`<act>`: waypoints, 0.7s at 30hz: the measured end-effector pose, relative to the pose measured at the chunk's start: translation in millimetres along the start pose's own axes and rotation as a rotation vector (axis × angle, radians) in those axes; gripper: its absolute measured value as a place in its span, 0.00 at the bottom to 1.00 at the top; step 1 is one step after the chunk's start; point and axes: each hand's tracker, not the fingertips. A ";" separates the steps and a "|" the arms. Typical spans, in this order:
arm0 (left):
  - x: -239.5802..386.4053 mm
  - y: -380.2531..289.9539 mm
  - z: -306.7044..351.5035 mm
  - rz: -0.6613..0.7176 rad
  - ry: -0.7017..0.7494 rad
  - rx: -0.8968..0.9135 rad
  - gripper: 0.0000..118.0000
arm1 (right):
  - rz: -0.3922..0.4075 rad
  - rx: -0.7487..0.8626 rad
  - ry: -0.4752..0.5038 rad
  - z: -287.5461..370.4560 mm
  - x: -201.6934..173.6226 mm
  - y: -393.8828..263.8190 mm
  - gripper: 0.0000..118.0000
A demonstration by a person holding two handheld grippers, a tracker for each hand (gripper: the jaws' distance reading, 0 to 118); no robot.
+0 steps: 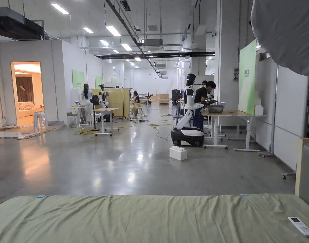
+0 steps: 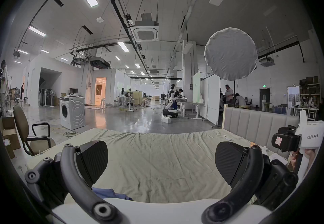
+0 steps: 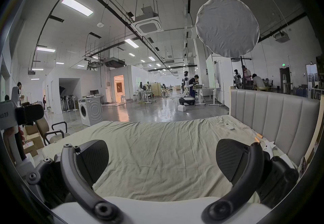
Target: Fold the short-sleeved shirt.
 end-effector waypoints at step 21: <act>6.0 1.2 -3.4 -0.005 0.054 -0.047 1.00 | -0.421 -0.198 -0.027 -5.5 -4.7 25.5 1.00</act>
